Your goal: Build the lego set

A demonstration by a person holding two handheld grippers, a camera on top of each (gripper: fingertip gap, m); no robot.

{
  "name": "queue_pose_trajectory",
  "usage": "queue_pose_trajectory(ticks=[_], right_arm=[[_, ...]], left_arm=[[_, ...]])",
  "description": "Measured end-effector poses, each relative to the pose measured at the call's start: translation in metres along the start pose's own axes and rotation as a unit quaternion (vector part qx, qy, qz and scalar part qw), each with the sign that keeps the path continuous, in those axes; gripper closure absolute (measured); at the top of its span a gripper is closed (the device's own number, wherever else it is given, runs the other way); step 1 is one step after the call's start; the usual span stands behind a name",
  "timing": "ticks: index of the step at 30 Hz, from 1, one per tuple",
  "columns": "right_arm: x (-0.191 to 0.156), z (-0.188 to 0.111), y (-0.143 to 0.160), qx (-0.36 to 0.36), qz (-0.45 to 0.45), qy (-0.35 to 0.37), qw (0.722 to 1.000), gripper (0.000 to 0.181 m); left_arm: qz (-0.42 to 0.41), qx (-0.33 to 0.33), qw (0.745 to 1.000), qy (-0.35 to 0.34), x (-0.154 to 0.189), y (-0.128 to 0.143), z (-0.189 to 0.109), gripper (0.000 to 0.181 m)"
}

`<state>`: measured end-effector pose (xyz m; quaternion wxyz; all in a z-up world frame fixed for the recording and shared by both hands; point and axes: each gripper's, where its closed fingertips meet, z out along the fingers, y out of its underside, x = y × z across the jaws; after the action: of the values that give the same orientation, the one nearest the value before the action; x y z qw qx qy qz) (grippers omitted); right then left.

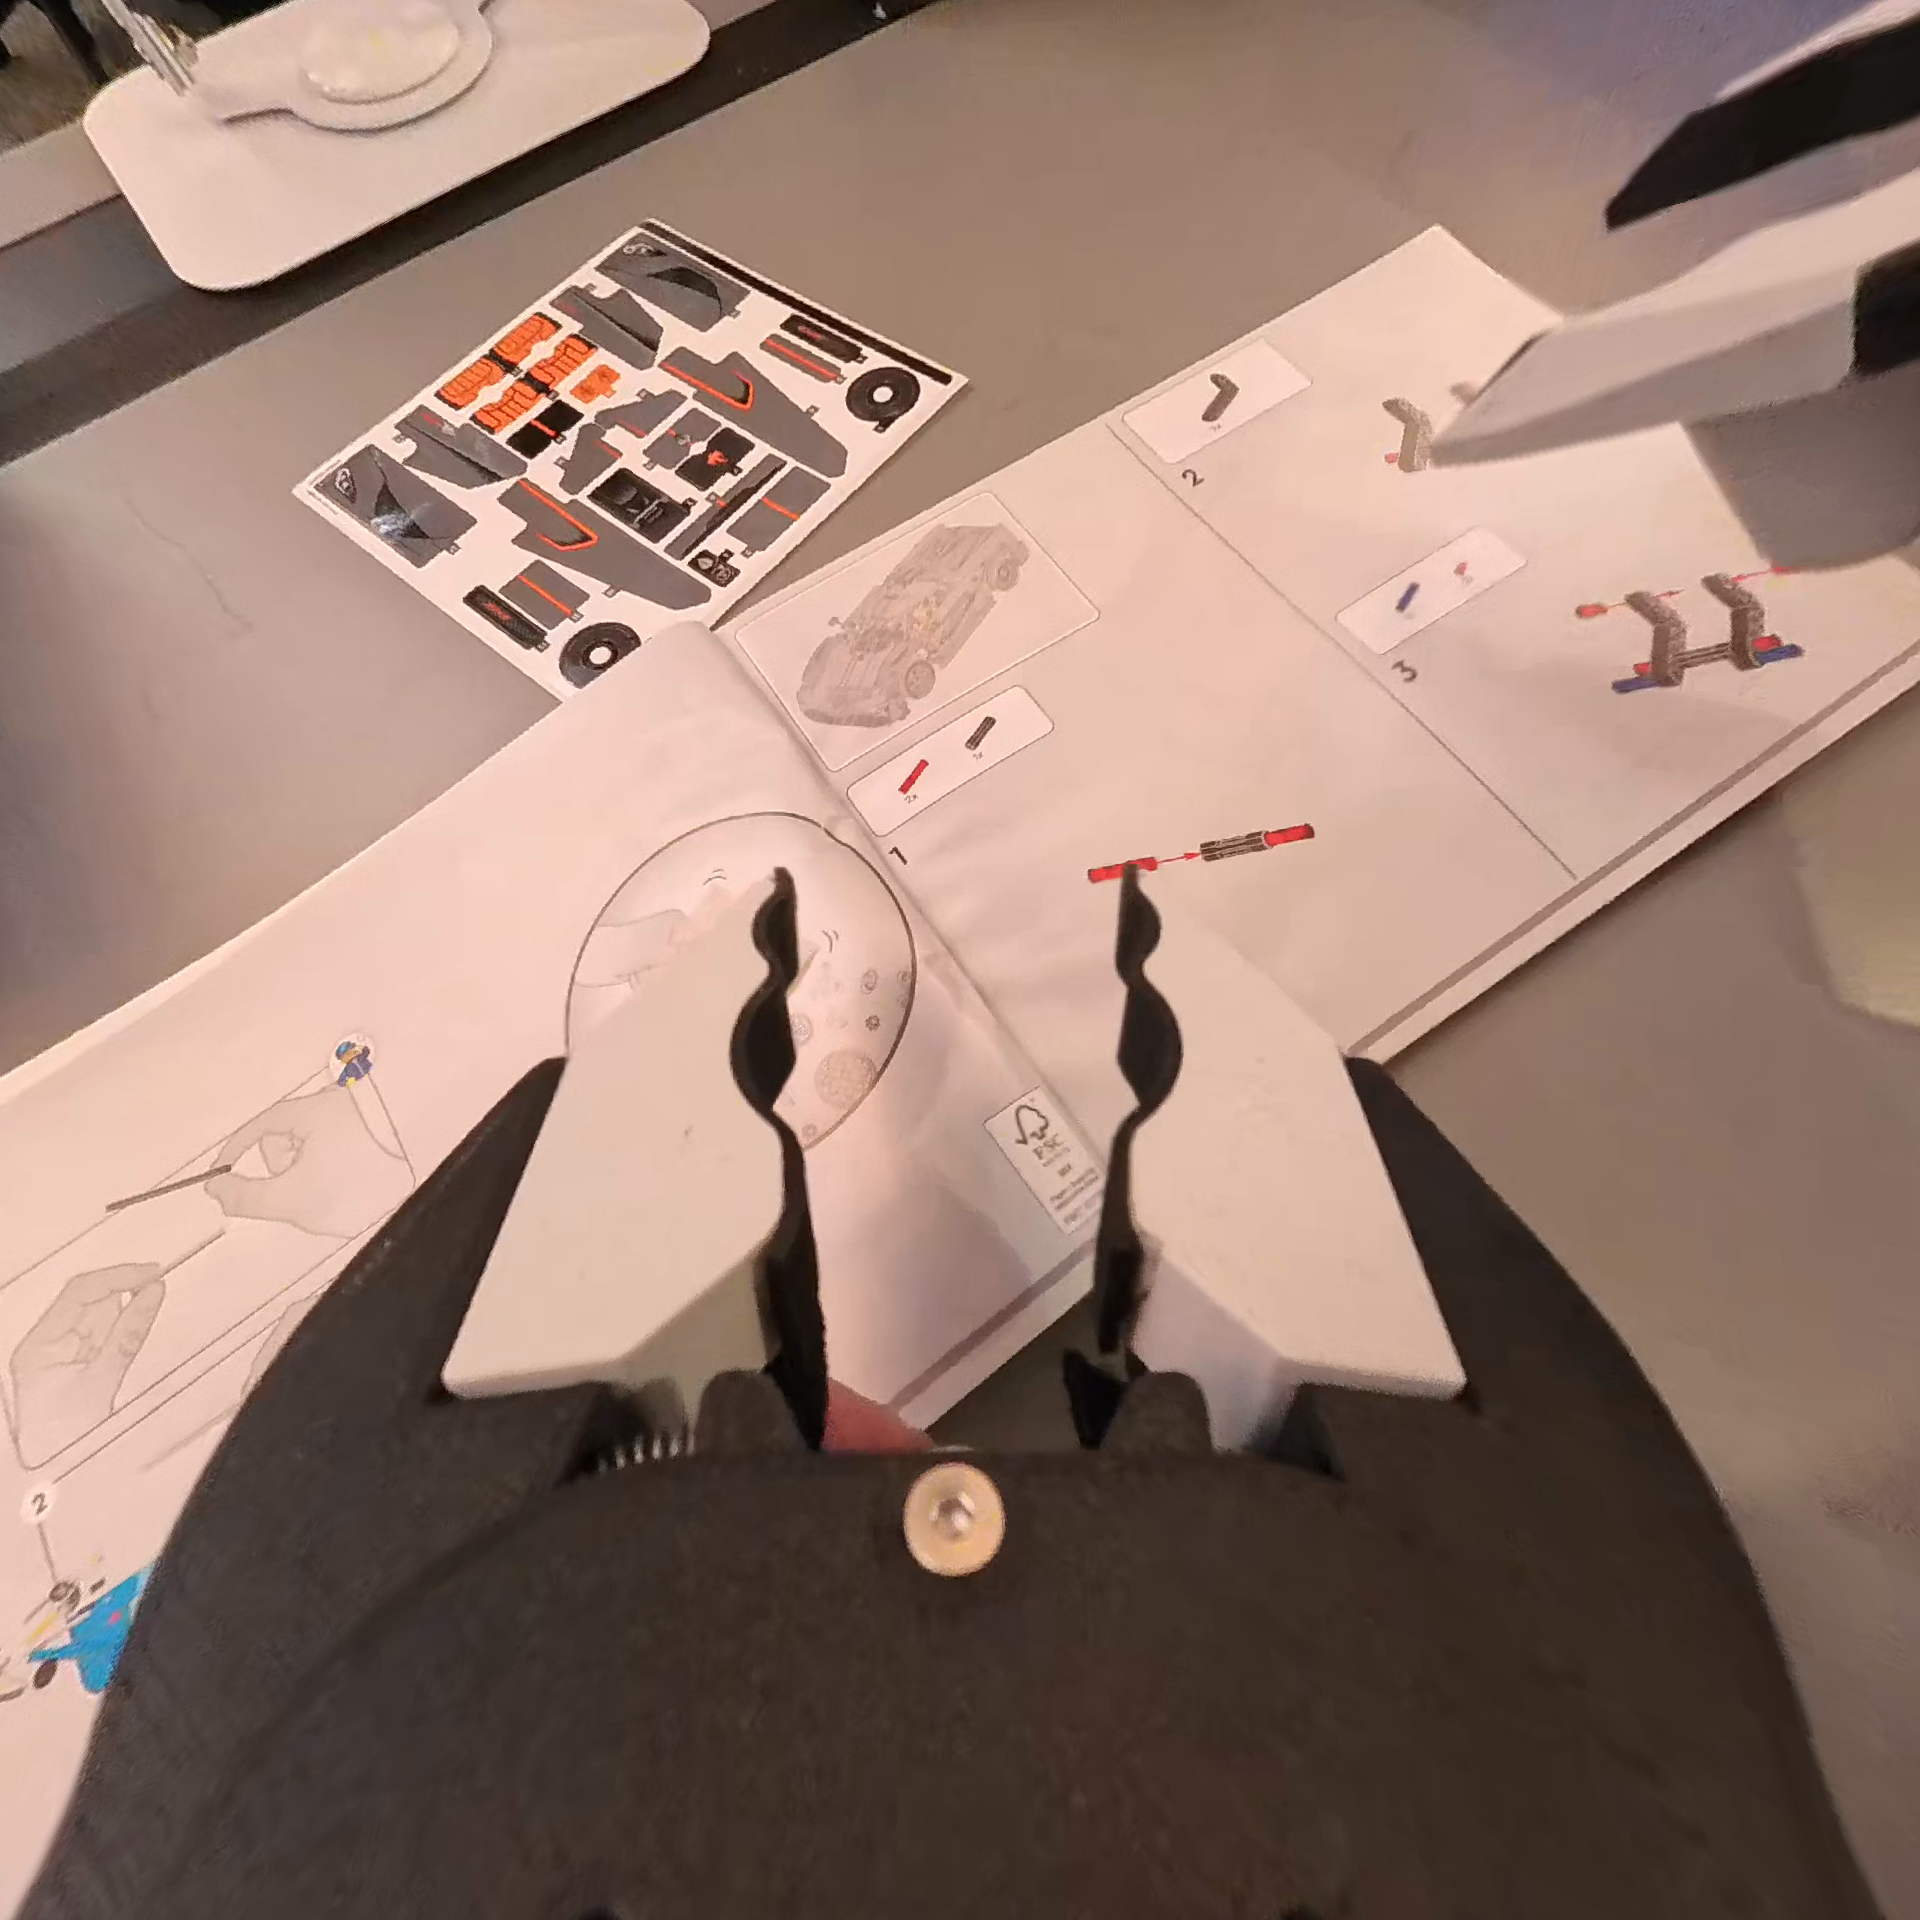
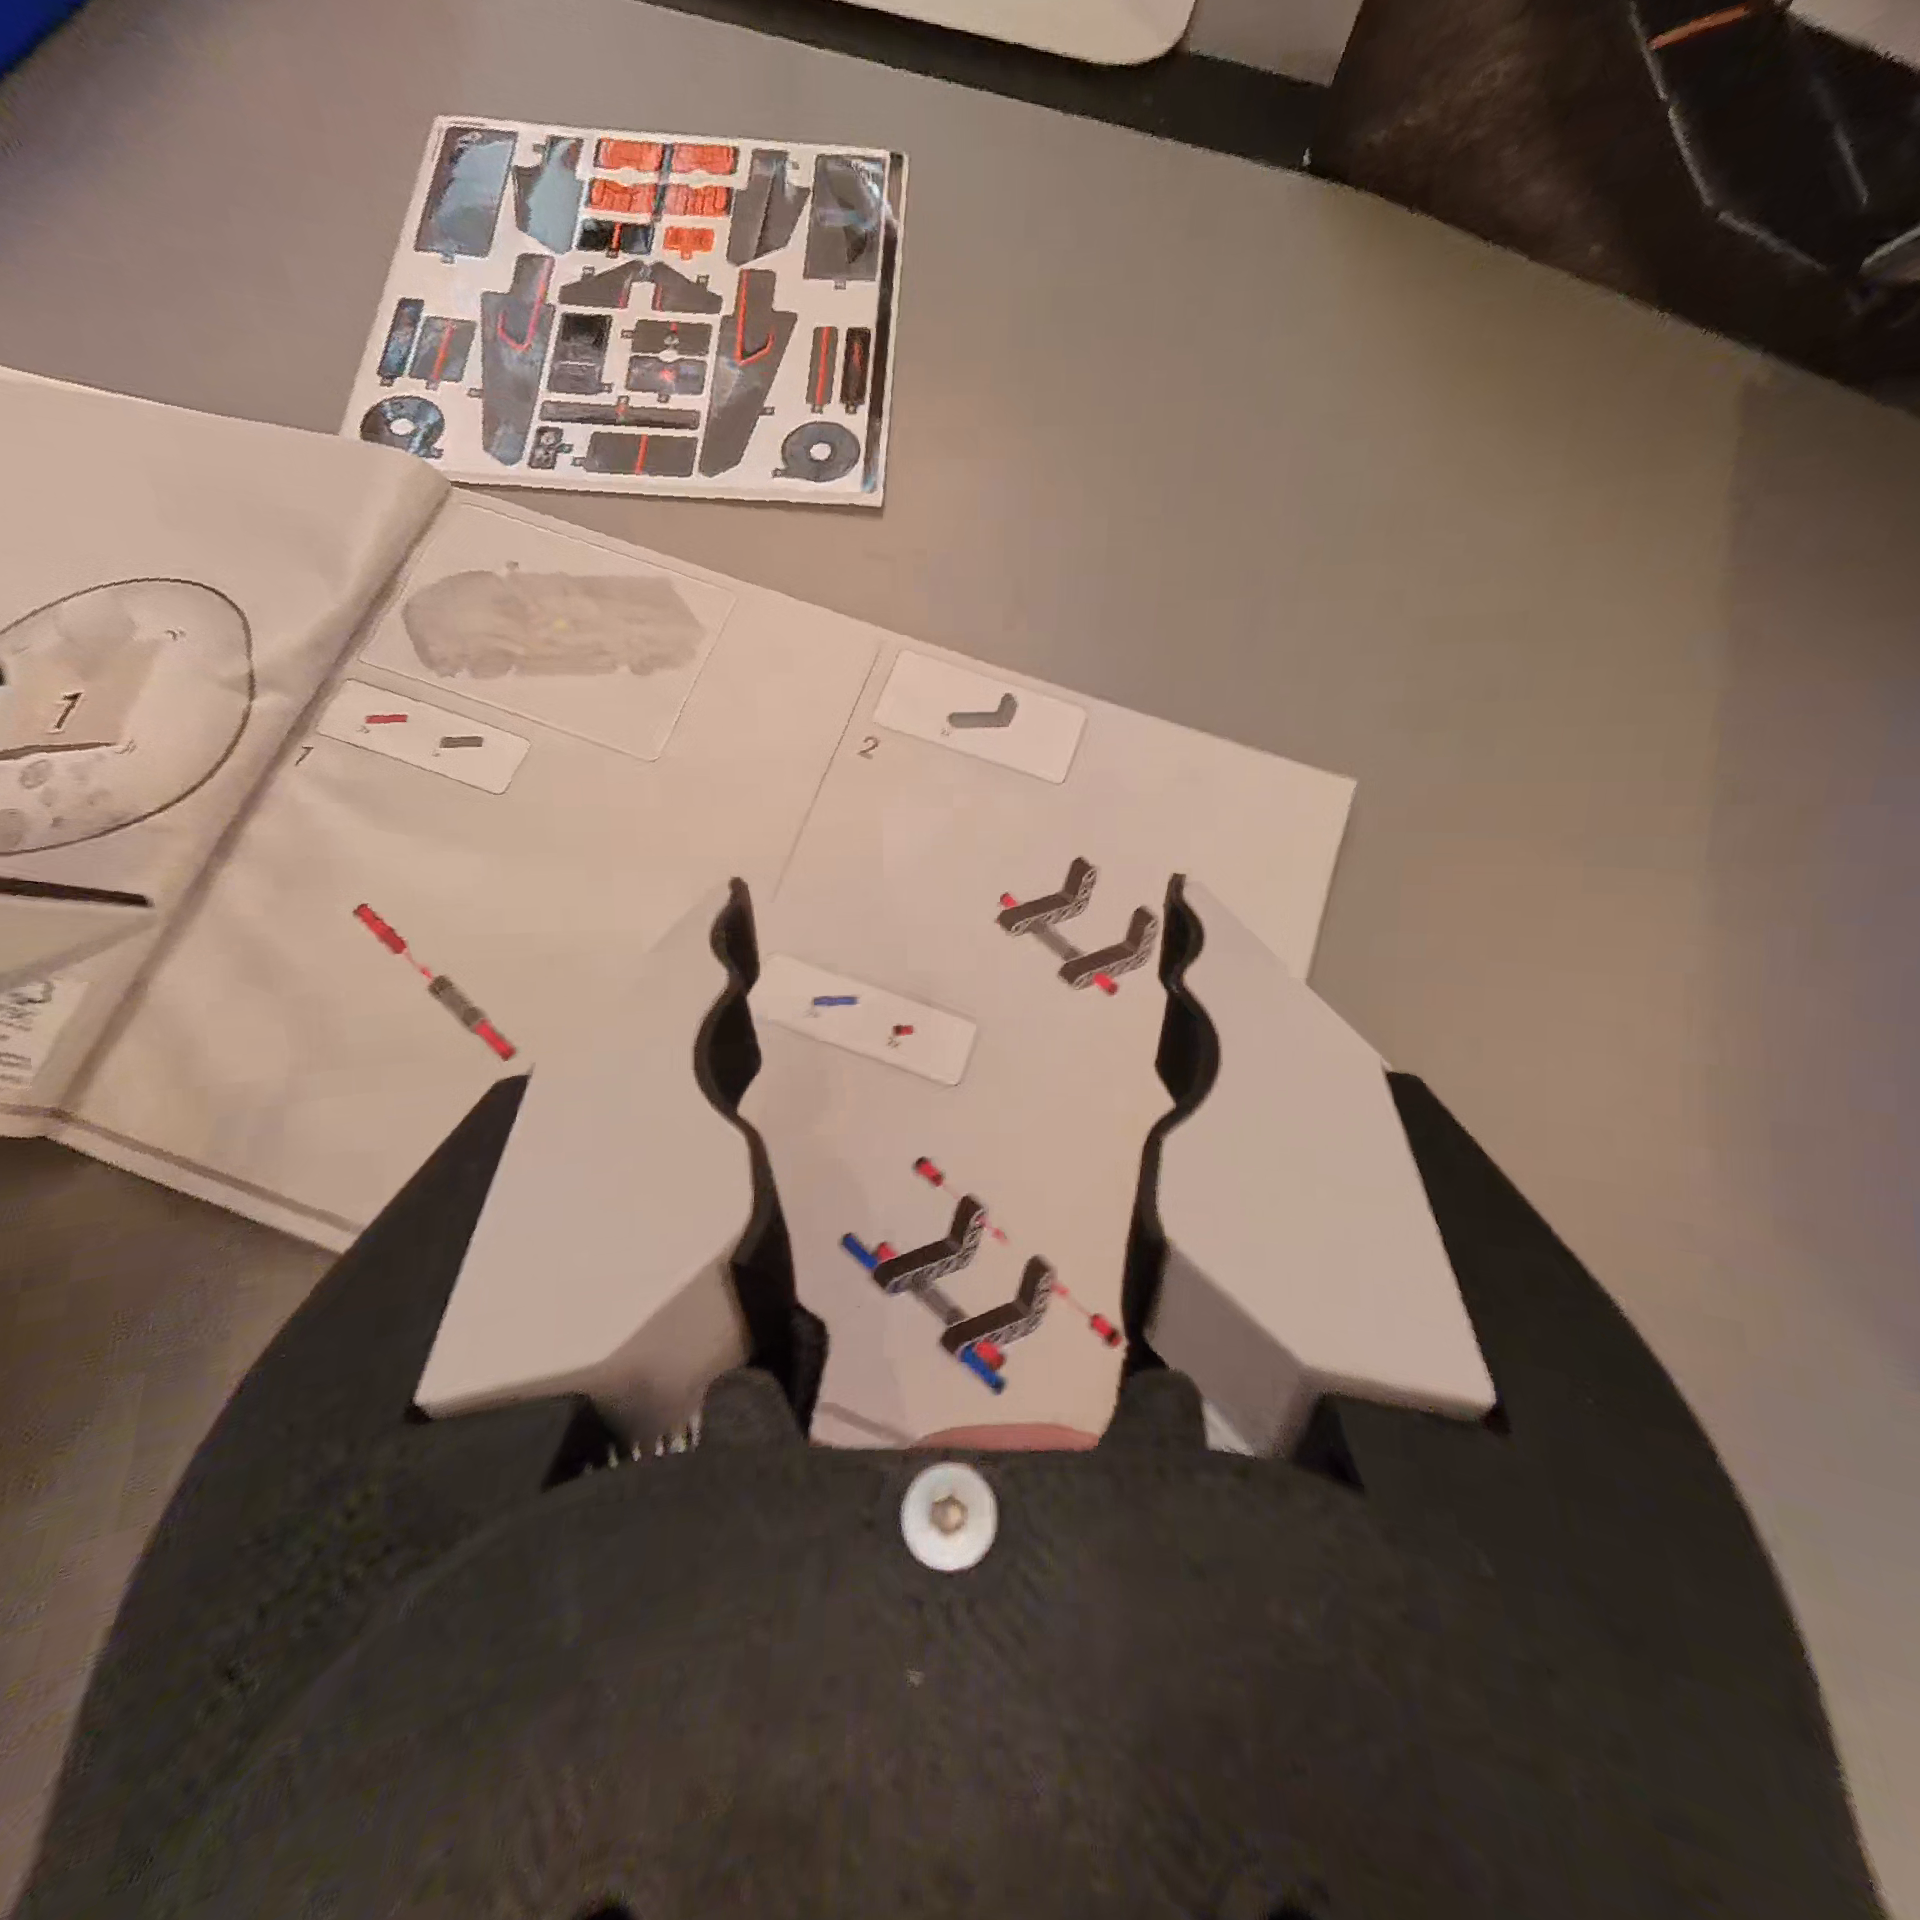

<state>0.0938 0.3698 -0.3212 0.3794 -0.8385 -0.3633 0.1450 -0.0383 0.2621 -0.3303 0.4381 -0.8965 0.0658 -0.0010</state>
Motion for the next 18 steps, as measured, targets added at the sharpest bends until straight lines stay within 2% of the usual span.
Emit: queue_pose_trajectory(ticks=[6, 13, 18], right_arm=[[-0.015, -0.013, 0.007, -0.007, 0.019, 0.015, 1.000, 0.093], [-0.040, -0.025, 0.024, -0.018, 0.040, 0.007, 0.999, 0.095], [-0.056, -0.030, 0.032, -0.016, 0.055, -0.002, 0.998, 0.083]], left_arm=[[-0.013, -0.002, 1.000, 0.005, 0.008, -0.002, 0.002, 0.115], [-0.018, -0.007, 1.000, 0.009, 0.019, 0.002, 0.000, 0.114], [-0.021, -0.012, 1.000, 0.011, 0.023, 0.008, -0.004, 0.105]])
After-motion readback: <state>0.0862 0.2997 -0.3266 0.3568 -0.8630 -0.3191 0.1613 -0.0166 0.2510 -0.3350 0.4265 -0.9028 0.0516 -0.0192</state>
